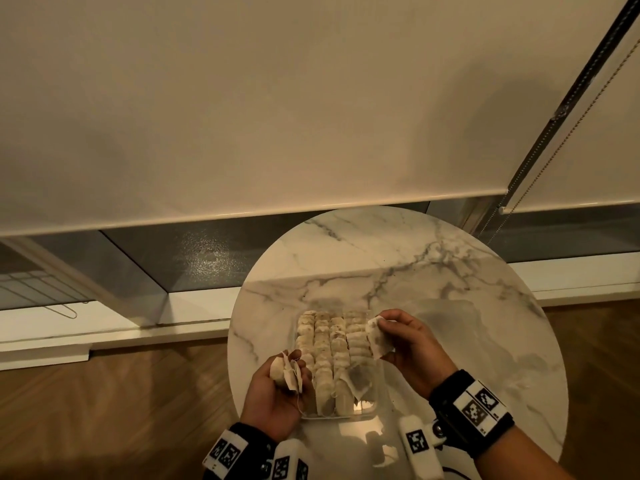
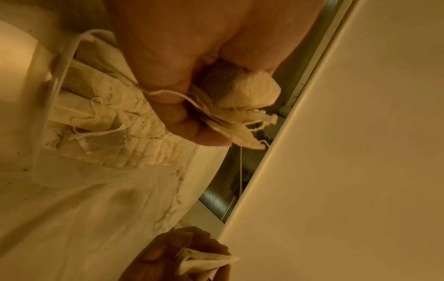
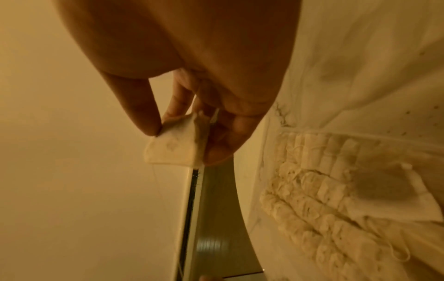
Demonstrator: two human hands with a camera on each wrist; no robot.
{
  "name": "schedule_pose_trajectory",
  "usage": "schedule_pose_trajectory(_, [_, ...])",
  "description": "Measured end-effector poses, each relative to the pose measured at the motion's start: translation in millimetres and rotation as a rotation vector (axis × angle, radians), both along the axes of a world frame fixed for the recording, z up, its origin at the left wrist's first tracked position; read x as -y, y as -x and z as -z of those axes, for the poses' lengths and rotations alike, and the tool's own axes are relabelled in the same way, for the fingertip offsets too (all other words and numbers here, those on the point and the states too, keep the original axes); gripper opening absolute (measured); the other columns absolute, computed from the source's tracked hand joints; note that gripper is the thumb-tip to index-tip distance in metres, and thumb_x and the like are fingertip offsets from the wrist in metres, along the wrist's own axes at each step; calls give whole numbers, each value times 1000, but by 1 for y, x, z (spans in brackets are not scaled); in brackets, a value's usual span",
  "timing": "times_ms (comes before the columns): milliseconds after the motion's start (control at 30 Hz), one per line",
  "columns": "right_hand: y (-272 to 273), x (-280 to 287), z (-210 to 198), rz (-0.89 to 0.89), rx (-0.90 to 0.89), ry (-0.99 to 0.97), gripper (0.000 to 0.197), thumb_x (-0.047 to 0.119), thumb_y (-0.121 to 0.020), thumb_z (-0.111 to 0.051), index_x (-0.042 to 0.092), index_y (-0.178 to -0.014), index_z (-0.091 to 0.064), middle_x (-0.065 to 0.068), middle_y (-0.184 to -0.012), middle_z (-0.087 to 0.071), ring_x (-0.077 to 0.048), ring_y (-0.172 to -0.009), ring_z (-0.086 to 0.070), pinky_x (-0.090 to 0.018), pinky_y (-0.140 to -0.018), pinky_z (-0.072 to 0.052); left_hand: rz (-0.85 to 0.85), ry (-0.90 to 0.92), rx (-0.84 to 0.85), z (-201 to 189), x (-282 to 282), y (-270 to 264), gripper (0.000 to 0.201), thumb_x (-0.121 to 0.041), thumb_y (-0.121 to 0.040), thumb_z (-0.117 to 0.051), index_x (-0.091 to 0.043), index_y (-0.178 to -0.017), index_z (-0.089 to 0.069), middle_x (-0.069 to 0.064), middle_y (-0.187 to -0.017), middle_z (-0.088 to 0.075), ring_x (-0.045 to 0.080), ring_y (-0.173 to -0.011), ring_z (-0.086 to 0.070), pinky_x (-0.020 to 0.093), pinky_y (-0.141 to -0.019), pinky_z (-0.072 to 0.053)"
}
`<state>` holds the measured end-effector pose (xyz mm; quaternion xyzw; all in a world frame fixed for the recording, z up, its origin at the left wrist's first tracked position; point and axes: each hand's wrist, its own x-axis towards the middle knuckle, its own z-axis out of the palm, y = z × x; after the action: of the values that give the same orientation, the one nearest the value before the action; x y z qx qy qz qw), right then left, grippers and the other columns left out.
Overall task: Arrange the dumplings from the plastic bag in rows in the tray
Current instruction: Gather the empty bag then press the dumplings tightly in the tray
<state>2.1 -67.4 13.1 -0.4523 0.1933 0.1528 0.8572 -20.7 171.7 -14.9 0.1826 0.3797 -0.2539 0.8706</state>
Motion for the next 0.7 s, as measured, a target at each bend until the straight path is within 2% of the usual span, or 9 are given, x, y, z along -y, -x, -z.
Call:
schedule_pose_trajectory(200, [-6, 15, 23, 174, -94, -185, 10, 3, -84, -52, 10, -86, -59, -13, -83, -63, -27, -74, -61, -38, -71, -47, -39, 18, -25, 5, -14, -2, 19, -22, -81, -60, -7, -92, -64, 6, -75, -56, 18, -59, -55, 27, -50, -54])
schedule_pose_trajectory(267, [-7, 16, 30, 175, -123, -97, 13, 0, -82, -46, 7, -81, -57, -15, -76, -58, -27, -67, -56, -37, -63, -46, -48, 23, -30, 7, -19, -3, 19, -23, -82, -60, -7, -90, -64, 5, -74, -56, 18, -59, -54, 27, -49, -54])
schedule_pose_trajectory(333, [-6, 13, 36, 142, -154, 47, 14, 0, -77, -41, 5, -75, -54, -15, -68, -46, -26, -56, -45, -34, -55, -38, -54, 22, -33, 8, -22, -4, 19, -23, -82, -59, -6, -89, -65, 5, -73, -56, 18, -57, -56, 28, -48, -54])
schedule_pose_trajectory(400, [-3, 5, 41, 57, -182, 230, 15, 3, -81, -41, 4, -77, -55, -11, -63, -39, -21, -50, -36, -29, -50, -29, -54, 29, -35, 8, -23, -6, 19, -23, -83, -59, -6, -90, -64, 5, -73, -57, 18, -56, -56, 28, -48, -54])
schedule_pose_trajectory(433, [-1, 1, 46, -25, -164, 381, 16, 7, -87, -44, 5, -80, -58, -9, -63, -41, -17, -49, -37, -27, -48, -28, -52, 31, -36, 8, -24, -6, 19, -23, -84, -58, -6, -90, -64, 5, -72, -57, 18, -56, -56, 29, -48, -54])
schedule_pose_trajectory(500, [3, -10, 55, -292, -72, 809, 13, 26, -92, -59, 15, -87, -64, 0, -68, -54, -7, -50, -46, -22, -47, -34, -46, 29, -36, 9, -24, -8, 19, -22, -85, -58, -6, -91, -64, 5, -73, -57, 18, -56, -57, 29, -48, -54])
schedule_pose_trajectory(533, [5, -16, 61, -454, -30, 1015, 16, 39, -87, -66, 24, -92, -65, 4, -75, -60, -4, -56, -52, -19, -51, -39, -41, 30, -33, 9, -24, -8, 19, -22, -85, -57, -6, -92, -64, 5, -73, -56, 18, -57, -57, 28, -48, -54])
schedule_pose_trajectory(600, [9, -28, 71, -758, 4, 1360, 38, 58, -75, -67, 34, -104, -63, 9, -95, -64, -5, -77, -61, -22, -65, -48, -35, 28, -24, 9, -24, -10, 19, -23, -85, -57, -6, -92, -63, 5, -75, -56, 18, -58, -57, 29, -49, -55])
schedule_pose_trajectory(700, [11, -41, 87, -940, 57, 1628, 44, 59, -76, -63, 32, -111, -61, 5, -114, -63, -16, -101, -62, -30, -82, -52, -39, 20, -13, 6, -23, -12, 21, -23, -84, -57, -5, -91, -66, 7, -77, -61, 21, -60, -62, 29, -53, -57])
